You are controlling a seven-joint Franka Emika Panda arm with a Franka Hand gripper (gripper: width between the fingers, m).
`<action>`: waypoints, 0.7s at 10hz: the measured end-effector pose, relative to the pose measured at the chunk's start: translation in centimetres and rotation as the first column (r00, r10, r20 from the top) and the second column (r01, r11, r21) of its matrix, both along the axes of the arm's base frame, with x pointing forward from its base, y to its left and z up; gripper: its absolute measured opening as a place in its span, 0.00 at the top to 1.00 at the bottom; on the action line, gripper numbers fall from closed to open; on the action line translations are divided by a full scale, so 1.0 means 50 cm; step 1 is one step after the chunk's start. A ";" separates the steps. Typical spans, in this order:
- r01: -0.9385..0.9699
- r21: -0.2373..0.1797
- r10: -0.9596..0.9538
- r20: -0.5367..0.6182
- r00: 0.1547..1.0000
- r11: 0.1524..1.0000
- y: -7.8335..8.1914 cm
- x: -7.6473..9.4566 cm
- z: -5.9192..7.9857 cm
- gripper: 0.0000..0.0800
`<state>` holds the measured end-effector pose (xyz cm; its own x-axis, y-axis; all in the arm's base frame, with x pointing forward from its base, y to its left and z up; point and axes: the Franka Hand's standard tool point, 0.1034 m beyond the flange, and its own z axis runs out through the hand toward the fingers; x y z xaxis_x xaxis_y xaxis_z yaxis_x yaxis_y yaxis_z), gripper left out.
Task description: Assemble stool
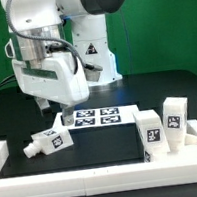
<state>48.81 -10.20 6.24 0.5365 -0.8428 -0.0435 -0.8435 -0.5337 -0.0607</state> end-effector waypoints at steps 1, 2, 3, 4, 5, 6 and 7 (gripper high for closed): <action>0.000 0.000 0.000 0.000 1.000 1.000 0.000 0.000 0.000 0.19; -0.009 0.002 0.009 -0.005 1.000 1.000 -0.008 -0.014 -0.008 0.19; -0.003 0.003 0.003 -0.020 1.000 1.000 -0.022 -0.045 -0.026 0.19; 0.003 -0.018 -0.004 -0.026 1.000 1.000 -0.036 -0.084 -0.050 0.19; 0.006 -0.032 -0.007 -0.036 0.999 0.999 -0.041 -0.098 -0.065 0.19; 0.008 -0.052 -0.009 -0.017 1.000 0.999 -0.047 -0.091 -0.065 0.19; 0.004 -0.073 -0.004 0.002 1.000 0.997 -0.048 -0.083 -0.065 0.19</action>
Offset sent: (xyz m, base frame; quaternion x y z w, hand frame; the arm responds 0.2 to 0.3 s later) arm -0.0649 -0.0106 -0.0442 0.0212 -0.0002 0.0115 0.9997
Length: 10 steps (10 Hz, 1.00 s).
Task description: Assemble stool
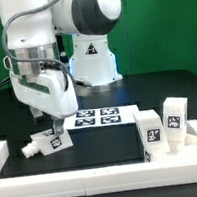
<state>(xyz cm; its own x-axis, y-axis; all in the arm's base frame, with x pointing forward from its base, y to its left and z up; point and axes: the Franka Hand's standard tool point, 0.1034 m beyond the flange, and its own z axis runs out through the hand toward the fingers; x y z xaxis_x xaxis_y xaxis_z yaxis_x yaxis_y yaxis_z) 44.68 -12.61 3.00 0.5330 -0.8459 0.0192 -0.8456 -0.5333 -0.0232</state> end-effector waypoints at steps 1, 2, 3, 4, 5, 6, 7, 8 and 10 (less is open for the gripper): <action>-0.012 -0.021 0.012 0.019 1.000 1.000 0.003 0.011 0.000 0.19; -0.017 -0.030 0.017 0.025 1.000 0.999 0.004 0.014 -0.001 0.19; -0.015 -0.030 0.016 0.025 1.000 0.999 0.002 0.014 -0.001 0.25; -0.016 -0.030 0.017 0.027 0.999 0.999 0.002 0.016 0.000 0.25; -0.016 -0.030 0.017 0.027 0.999 0.999 0.003 0.016 0.001 0.47; -0.016 -0.030 0.017 0.028 0.999 0.999 0.002 0.016 0.001 0.47; -0.016 -0.031 0.017 0.028 0.999 0.999 0.002 0.016 0.001 0.69; -0.016 -0.031 0.016 0.028 0.999 0.999 0.002 0.016 0.001 0.86; -0.015 -0.031 0.016 0.028 0.999 0.999 0.002 0.017 0.002 0.99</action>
Offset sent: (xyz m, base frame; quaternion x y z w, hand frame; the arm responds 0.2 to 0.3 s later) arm 0.0000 0.0000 0.0000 0.0000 0.0000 0.0000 1.0000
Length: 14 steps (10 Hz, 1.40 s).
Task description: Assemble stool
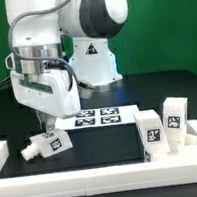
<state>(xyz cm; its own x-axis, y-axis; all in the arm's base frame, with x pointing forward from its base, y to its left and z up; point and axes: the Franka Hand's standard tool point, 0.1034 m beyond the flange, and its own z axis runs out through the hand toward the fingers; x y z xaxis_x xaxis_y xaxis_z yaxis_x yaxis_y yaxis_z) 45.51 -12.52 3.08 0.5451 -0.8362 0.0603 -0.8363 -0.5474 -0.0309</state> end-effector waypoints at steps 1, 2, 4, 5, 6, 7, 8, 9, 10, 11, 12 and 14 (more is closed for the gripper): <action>0.000 0.000 0.000 0.000 1.000 1.000 0.000 0.000 0.000 1.00; 0.000 0.000 0.000 0.000 1.000 1.000 0.000 0.000 0.000 1.00; 0.012 0.014 -0.012 0.001 1.000 1.000 -0.005 0.001 0.010 1.00; 0.015 0.014 -0.015 0.005 1.000 1.000 -0.009 0.002 0.014 0.89; 0.021 0.025 -0.021 0.004 1.000 0.999 -0.003 0.008 0.018 0.72; 0.026 0.037 -0.027 0.007 1.000 0.999 0.006 0.021 0.024 0.72; 0.031 0.045 -0.031 0.012 0.999 0.999 0.014 0.035 0.029 0.50; 0.024 0.042 -0.024 0.012 1.000 0.999 0.018 0.043 0.024 0.33; 0.023 0.029 -0.023 0.009 1.000 0.999 0.019 0.040 0.011 0.33; 0.023 0.023 -0.022 -0.003 1.000 0.999 0.019 0.031 -0.004 0.22; 0.054 0.030 -0.054 -0.005 0.999 0.998 0.006 0.022 -0.011 0.20; 0.066 0.029 -0.066 -0.018 0.998 0.997 -0.018 0.004 -0.027 0.19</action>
Offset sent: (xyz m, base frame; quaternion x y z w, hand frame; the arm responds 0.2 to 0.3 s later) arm -0.0021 -0.0006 0.0132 0.0197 -0.0393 0.0314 0.9985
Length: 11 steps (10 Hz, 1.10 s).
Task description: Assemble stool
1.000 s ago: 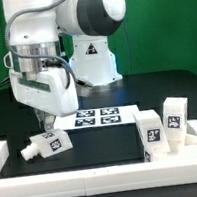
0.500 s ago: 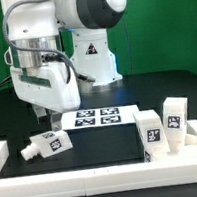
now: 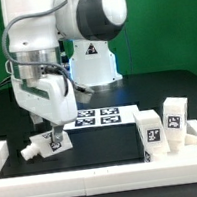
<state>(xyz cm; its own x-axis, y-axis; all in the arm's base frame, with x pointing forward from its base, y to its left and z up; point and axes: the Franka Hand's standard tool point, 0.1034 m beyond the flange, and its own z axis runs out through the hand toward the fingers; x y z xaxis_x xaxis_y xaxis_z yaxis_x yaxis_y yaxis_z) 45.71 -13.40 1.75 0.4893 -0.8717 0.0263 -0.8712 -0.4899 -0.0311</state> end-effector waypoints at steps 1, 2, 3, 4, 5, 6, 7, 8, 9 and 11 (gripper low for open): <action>-0.002 -0.007 0.002 -0.001 1.000 1.000 -0.001 -0.001 -0.004 0.19; -0.002 -0.007 0.002 0.000 1.000 1.000 -0.001 0.000 -0.003 0.19; -0.002 -0.007 0.002 -0.001 1.000 1.000 -0.001 -0.001 -0.003 0.30; -0.002 -0.007 0.002 -0.001 1.000 1.000 -0.001 -0.001 -0.003 0.47; -0.002 -0.007 0.002 -0.001 1.000 1.000 -0.001 -0.001 -0.003 0.47; -0.002 -0.007 0.002 -0.001 1.000 1.000 -0.002 -0.001 -0.003 0.59; -0.001 -0.007 0.001 -0.001 1.000 1.000 -0.002 -0.001 -0.003 0.59; 0.006 -0.007 -0.006 -0.001 1.000 1.000 -0.002 -0.001 -0.003 0.59; 0.050 -0.005 -0.050 0.000 0.999 0.999 -0.003 -0.005 -0.003 0.59; 0.382 0.015 -0.382 -0.006 0.924 0.924 -0.003 -0.039 -0.004 0.59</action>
Offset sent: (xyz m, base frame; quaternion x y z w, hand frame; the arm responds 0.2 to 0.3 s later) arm 0.0000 0.0000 0.0000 0.0000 0.0000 0.0000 1.0000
